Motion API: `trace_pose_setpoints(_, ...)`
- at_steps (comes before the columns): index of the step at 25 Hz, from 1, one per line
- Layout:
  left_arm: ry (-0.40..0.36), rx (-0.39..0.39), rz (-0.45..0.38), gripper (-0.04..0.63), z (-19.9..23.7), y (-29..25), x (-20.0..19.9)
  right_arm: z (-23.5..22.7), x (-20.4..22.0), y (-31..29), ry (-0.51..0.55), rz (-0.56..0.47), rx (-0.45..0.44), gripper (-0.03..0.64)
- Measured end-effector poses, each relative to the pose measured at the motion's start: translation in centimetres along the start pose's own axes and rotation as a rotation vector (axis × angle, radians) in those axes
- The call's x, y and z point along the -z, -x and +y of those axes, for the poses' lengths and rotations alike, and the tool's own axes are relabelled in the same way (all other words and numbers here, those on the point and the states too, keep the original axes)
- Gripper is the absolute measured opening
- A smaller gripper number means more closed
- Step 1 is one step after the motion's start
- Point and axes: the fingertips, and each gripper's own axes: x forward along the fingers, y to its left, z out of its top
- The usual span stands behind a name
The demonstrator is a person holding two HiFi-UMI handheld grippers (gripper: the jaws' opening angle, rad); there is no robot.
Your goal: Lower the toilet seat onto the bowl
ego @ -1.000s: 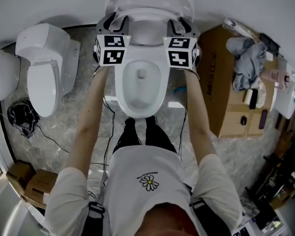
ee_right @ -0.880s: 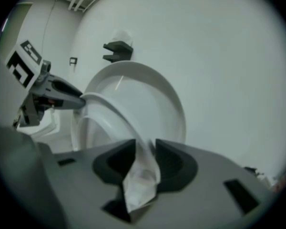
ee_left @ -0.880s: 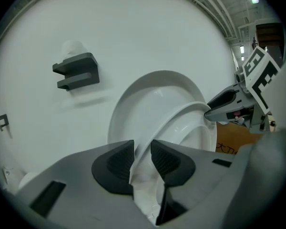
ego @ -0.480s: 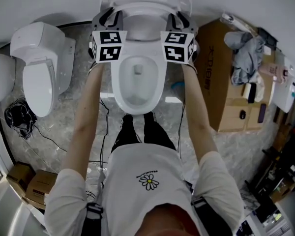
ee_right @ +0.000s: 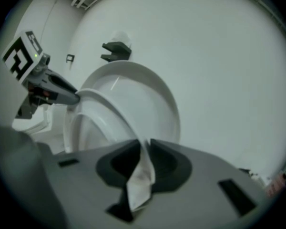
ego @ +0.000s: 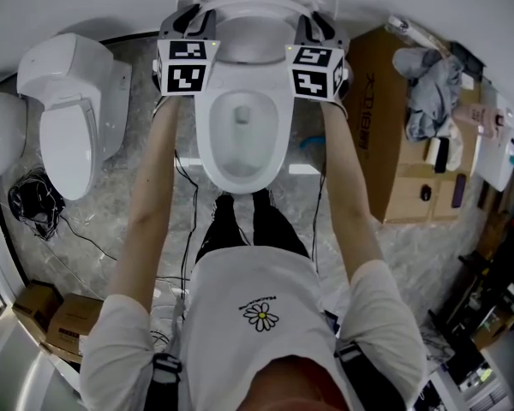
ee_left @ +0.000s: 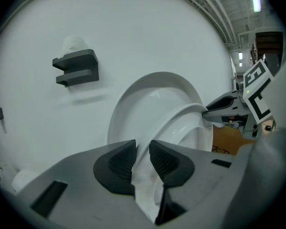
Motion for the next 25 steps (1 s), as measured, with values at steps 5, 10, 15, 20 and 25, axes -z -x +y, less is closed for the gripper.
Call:
trace_pose_setpoints(5, 0.007, 0.013, 0.015, 0.106, -0.3, 0.2, 0.6, 0.1, 0.3, 0.4, 0.011, 0.016, 0.008, 0.081)
trace_pose_setpoints(10, -0.004, 0.031, 0.011, 0.106, -0.5, 1.2, 0.9, 0.5, 0.5, 1.4, 0.013, 0.016, 0.014, 0.08)
trace_pose_setpoints(15, -0.03, 0.059, 0.003, 0.106, -1.2, 3.0, 1.2, 0.9, 0.9, 3.2, 0.017, 0.017, 0.02, 0.081)
trace_pose_setpoints(20, -0.057, 0.093, 0.006, 0.107, -2.3, 5.1, 2.0, 1.6, 2.0, 5.3, -0.013, 0.02, 0.007, 0.084)
trace_pose_setpoints(25, -0.089, 0.136, -0.025, 0.109, -3.2, 7.1, 2.9, 2.6, 3.0, 7.4, 0.018, 0.034, 0.041, 0.083)
